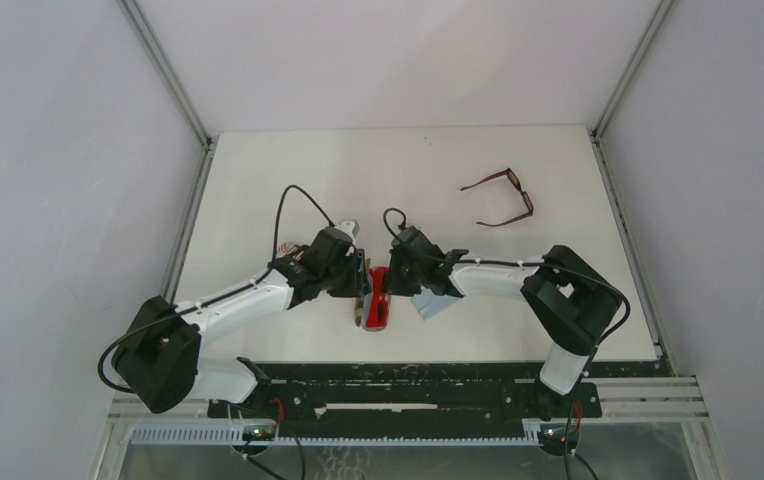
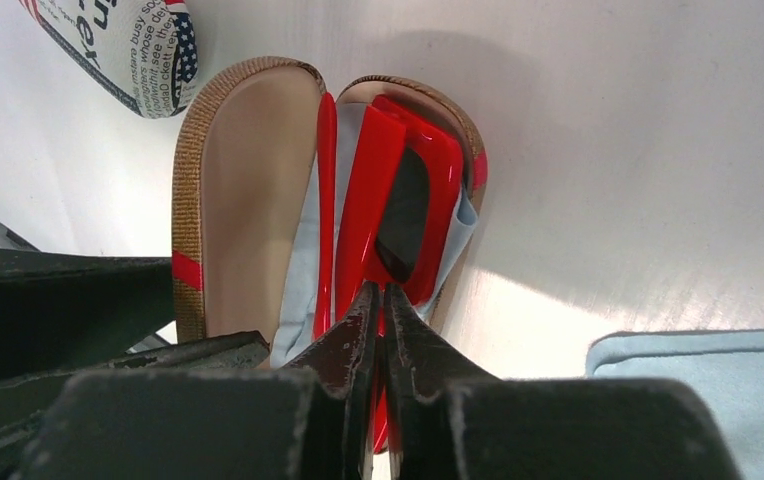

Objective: Organize the sunglasses
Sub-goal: Place the sunglasses in the sunglasses case.

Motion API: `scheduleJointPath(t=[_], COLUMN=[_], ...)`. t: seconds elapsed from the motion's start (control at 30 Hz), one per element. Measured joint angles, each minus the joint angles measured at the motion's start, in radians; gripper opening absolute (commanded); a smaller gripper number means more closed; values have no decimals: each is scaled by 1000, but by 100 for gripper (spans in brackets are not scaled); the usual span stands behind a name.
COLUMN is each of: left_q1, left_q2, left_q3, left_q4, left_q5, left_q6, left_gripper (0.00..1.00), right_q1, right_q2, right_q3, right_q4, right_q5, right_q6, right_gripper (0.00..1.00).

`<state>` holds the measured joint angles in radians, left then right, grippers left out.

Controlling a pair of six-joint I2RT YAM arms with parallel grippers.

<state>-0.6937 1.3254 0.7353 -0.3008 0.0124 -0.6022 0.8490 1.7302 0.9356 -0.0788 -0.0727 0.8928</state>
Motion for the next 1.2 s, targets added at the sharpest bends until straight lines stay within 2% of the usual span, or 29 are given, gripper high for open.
scheduleJointPath(t=[0.47,1.2], left_q1=[0,0], left_q2=[0,0], left_q3=[0,0], left_q4=[0,-1], left_q5=[0,-1], left_q6=[0,0], left_gripper=[43,43], right_q1=[14,21], right_q2=[35,-15], right_q3=[36,36], right_q4=[-29,-105], right_q5=[5,13], right_q6=[-10,-42], right_gripper=[3,6])
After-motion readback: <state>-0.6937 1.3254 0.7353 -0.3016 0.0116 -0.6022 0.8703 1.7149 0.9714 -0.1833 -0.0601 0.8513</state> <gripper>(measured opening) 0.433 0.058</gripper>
